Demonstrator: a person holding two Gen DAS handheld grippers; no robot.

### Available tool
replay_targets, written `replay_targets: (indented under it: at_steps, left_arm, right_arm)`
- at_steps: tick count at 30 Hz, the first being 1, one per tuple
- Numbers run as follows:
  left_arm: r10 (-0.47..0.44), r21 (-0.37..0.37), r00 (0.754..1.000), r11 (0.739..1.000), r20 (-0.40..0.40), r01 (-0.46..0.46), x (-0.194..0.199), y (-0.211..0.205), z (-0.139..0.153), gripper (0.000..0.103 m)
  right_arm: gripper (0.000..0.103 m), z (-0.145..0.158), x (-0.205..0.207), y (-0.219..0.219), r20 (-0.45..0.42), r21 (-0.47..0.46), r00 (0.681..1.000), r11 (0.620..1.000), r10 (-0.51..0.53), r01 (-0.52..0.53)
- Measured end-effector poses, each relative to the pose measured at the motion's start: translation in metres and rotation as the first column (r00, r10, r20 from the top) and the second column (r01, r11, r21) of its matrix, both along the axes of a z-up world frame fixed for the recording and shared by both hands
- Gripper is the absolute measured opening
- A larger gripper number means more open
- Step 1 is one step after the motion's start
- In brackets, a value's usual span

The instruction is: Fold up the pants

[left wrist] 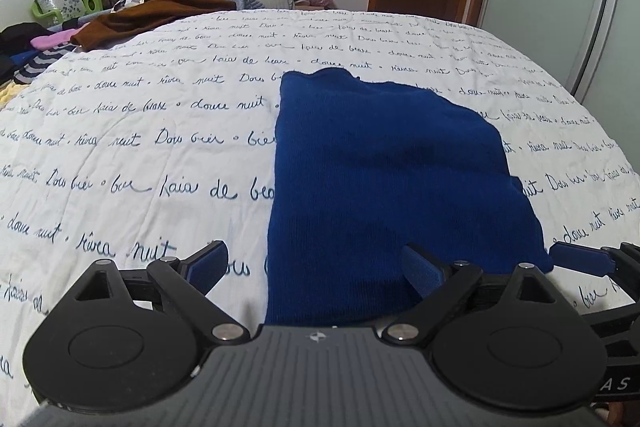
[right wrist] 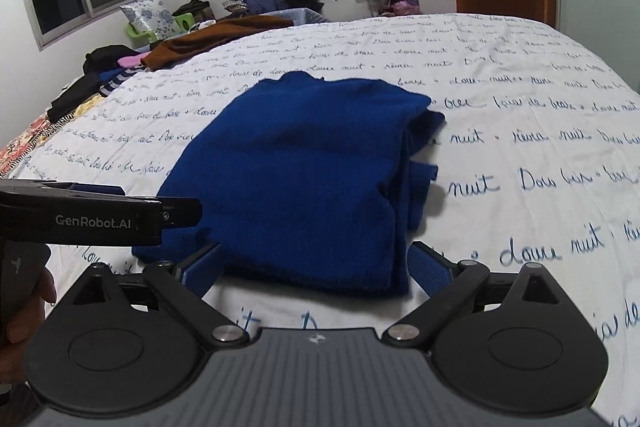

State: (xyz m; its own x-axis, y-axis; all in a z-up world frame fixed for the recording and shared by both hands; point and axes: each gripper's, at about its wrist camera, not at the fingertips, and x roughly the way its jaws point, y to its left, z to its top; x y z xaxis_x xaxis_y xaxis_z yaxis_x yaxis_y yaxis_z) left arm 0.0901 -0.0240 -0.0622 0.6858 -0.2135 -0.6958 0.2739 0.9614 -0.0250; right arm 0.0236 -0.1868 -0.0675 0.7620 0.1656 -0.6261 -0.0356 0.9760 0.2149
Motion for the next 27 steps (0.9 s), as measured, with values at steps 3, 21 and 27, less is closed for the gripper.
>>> replay_targets:
  at_steps: [3,21,27]
  left_arm:
    - [0.005,0.002,1.0,1.0,0.001,-0.005,-0.006,0.001,-0.001,0.093]
    - [0.064,0.021,0.998,0.998,0.003,-0.064,-0.027,0.005,-0.013,0.094]
    - [0.073,0.037,0.997,0.997,0.016,-0.073,-0.031,0.008,-0.016,0.094]
  right_arm:
    - [0.099,0.0,-0.007,0.002,0.0,0.001,1.0,1.0,0.001,-0.001]
    - [0.103,-0.003,-0.034,0.01,-0.022,0.016,1.0,1.0,-0.011,0.012]
    - [0.103,-0.007,-0.035,0.01,-0.031,0.006,0.999,0.999,-0.037,0.037]
